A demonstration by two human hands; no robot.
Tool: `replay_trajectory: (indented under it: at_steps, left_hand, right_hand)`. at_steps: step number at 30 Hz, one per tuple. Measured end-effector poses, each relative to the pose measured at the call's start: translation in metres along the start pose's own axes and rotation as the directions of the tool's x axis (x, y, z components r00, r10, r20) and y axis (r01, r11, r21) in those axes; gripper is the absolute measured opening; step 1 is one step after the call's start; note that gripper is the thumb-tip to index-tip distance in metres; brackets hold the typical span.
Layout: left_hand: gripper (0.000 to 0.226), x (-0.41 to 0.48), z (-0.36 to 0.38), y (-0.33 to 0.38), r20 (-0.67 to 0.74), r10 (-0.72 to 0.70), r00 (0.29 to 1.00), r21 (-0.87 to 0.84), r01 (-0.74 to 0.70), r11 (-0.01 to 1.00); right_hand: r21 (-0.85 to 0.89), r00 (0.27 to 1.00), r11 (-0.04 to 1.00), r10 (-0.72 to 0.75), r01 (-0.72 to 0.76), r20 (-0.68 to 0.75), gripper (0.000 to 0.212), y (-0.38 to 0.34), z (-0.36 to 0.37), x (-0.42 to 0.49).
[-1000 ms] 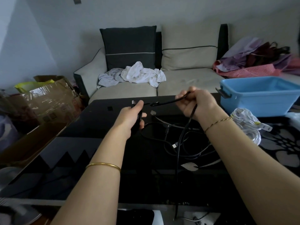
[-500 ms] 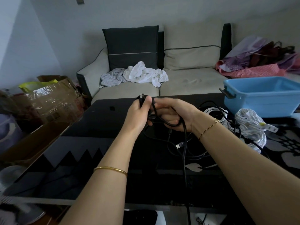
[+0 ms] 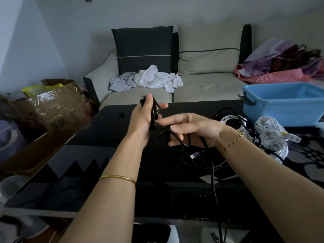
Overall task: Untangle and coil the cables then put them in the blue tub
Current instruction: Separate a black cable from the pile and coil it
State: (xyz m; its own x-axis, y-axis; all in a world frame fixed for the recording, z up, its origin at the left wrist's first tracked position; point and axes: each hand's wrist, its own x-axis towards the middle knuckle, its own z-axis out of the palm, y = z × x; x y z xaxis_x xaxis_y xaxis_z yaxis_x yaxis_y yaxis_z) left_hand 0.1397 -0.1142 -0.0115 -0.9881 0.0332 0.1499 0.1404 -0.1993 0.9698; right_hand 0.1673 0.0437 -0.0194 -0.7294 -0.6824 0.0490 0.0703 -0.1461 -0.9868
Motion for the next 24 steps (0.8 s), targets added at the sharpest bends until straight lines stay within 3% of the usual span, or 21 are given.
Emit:
replay_trajectory:
  at_steps: [6,11,15,19,21,24]
  left_hand:
    - [0.035,0.011,-0.007,0.01,-0.007,-0.113,0.994,-0.424,0.099,0.9]
    - [0.039,0.01,-0.024,0.021,-0.098,-0.115,0.988,-0.691,0.015,0.723]
    - [0.039,0.006,-0.037,0.025,-0.103,-0.096,0.99,-0.741,-0.012,0.671]
    - [0.044,0.002,-0.04,0.026,-0.08,-0.099,0.992,-0.743,0.007,0.67]
    - [0.053,0.0,-0.041,0.026,-0.011,-0.098,0.995,-0.75,0.056,0.659]
    - [0.061,-0.003,-0.04,0.029,0.154,-0.073,0.985,-0.699,0.161,0.697]
  right_hand:
    - [-0.081,0.992,0.993,0.097,-0.09,0.085,0.02,0.009,0.013,0.003]
    - [0.075,0.997,0.997,0.019,-0.013,-0.072,0.046,0.02,0.017,0.01]
    - [-0.069,0.984,0.983,0.163,-0.168,-0.068,0.053,0.032,0.014,0.012]
    - [-0.315,0.909,0.864,0.416,-0.393,0.009,0.053,0.041,0.007,0.012]
    - [-0.304,0.878,0.831,0.477,-0.465,-0.037,0.054,0.042,-0.001,0.011]
    - [-0.23,0.829,0.798,0.517,-0.557,-0.216,0.058,0.042,-0.014,0.01]
